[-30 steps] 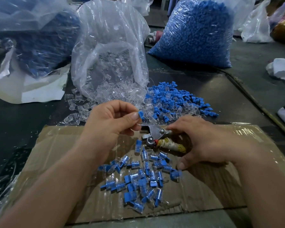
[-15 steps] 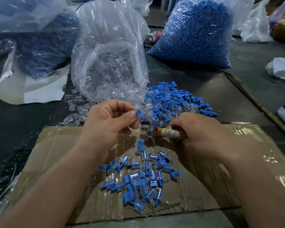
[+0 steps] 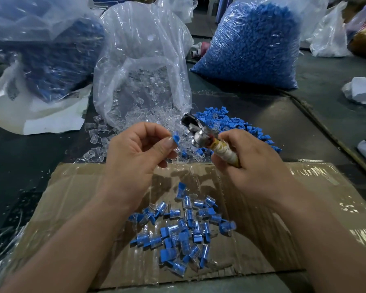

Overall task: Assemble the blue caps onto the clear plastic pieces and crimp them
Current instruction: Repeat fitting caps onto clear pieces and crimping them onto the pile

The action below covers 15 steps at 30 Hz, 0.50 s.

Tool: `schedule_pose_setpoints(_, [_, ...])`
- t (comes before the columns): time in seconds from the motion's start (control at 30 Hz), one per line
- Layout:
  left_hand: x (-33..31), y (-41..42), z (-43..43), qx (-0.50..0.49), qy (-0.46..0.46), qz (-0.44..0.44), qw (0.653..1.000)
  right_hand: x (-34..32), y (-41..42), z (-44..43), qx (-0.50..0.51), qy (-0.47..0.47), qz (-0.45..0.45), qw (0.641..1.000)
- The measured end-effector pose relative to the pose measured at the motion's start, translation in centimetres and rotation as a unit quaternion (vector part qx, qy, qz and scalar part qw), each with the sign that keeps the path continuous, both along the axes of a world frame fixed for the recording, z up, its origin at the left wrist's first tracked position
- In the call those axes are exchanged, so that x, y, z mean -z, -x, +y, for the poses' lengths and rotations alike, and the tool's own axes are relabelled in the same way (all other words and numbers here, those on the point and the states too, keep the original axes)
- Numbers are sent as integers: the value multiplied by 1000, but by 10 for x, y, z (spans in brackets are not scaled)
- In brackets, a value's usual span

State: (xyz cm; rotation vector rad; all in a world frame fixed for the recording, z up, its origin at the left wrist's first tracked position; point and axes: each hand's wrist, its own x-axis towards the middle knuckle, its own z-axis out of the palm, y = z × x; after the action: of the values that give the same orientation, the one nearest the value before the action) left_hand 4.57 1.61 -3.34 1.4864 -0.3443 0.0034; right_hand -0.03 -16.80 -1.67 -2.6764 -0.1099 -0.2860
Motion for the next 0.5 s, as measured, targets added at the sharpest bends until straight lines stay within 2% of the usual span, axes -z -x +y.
schedule_pose_setpoints(0.33, [-2,1,0,-8,-10,-21,1000,6,-1,3,-32,32,30,999])
schedule_pose_setpoints(0.5, [-1,1,0,-9,-21,-27,999,6,-2,3,-29,97,-17,995])
